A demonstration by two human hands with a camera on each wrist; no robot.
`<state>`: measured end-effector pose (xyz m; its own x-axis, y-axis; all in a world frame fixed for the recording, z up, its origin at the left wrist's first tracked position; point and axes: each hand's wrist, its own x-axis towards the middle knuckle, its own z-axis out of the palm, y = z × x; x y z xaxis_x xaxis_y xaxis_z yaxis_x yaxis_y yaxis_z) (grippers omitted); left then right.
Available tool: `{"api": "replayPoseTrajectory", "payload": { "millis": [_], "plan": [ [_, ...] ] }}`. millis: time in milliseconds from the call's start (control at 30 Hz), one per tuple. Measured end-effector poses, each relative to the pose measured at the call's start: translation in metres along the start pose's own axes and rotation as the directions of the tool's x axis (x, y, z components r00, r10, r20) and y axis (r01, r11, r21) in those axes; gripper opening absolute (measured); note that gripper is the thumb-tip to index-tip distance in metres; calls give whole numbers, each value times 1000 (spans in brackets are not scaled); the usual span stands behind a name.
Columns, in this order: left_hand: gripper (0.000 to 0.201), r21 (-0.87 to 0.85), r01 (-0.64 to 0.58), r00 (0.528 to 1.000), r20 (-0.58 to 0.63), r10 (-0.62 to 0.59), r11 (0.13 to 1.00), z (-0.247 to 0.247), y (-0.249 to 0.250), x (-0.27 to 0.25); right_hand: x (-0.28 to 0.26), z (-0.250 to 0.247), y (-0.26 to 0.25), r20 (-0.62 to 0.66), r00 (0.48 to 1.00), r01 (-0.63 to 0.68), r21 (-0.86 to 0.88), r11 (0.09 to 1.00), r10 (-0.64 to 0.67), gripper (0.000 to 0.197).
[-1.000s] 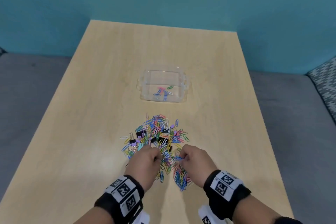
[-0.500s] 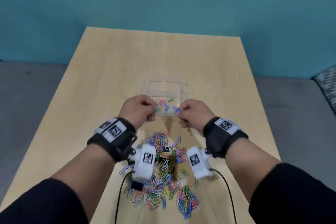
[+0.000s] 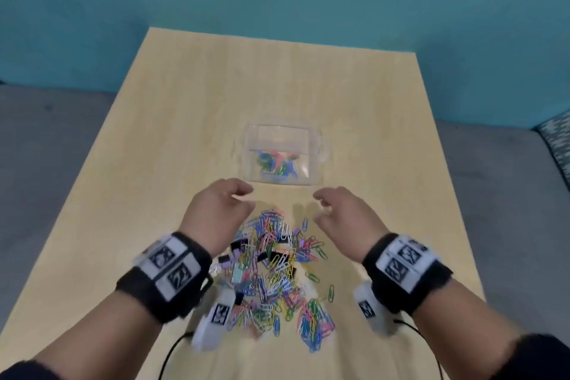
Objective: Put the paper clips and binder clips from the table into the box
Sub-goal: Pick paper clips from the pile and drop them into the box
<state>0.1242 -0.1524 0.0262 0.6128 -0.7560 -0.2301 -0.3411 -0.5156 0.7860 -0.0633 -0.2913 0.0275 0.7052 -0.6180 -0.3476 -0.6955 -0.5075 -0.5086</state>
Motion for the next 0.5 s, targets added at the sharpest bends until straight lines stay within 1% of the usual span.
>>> {"api": "replayPoseTrajectory", "payload": {
  "millis": [33, 67, 100, 133, 167, 200, 233, 267, 300, 333, 400, 433, 500],
  "plan": [
    [14, 127, -111, 994, 26, 108, 986, 4, -9, -25, -23, 12, 6, 47, 998, 45, -64, 997, -42, 38],
    [16, 228, -230, 973, 88, 215, 946, 11, -18, -49, -47, 26, 13, 115, 991, 79, -121, 990, -65, 39],
    [18, 311, -332, 940, 182, 288, 890, 19, -27, -73, -70, 40, 19, 170, 981, 118, -165, 979, -89, 41],
    [22, 379, -411, 904, 285, 318, 829, 29, -36, -95, -92, 52, 22, 223, 970, 145, -215, 966, -96, 43],
    [28, 434, -463, 874, 371, 315, 773, 39, -43, -114, -111, 64, 25, 259, 962, 155, -255, 954, -86, 45],
    [38, 482, -489, 857, 420, 298, 727, 49, -50, -130, -128, 75, 27, 265, 963, 129, -289, 948, -50, 49],
    [52, 531, -486, 860, 432, 271, 694, 58, -55, -142, -140, 85, 29, 246, 969, 87, -307, 948, -9, 55],
    [68, 574, -461, 874, 424, 237, 677, 65, -60, -150, -147, 93, 30, 217, 976, 52, -321, 946, 20, 63],
    [83, 608, -432, 890, 404, 209, 666, 71, -63, -153, -150, 100, 29, 222, 974, 25, -292, 956, 43, 70],
    [93, 634, -410, 904, 379, 198, 656, 75, -63, -152, -149, 106, 28, 226, 973, 19, -263, 965, 42, 75],
    [97, 655, -391, 915, 351, 198, 646, 79, -60, -147, -146, 115, 22, 177, 984, 20, -216, 976, 19, 80],
    [96, 656, -389, 917, 346, 201, 646, 80, -57, -143, -142, 118, 18, 129, 992, 38, -221, 975, -9, 82],
    [93, 656, -385, 918, 346, 195, 649, 81, -52, -135, -129, 122, 9, 106, 994, 62, -255, 965, -35, 84]
  ]
}}
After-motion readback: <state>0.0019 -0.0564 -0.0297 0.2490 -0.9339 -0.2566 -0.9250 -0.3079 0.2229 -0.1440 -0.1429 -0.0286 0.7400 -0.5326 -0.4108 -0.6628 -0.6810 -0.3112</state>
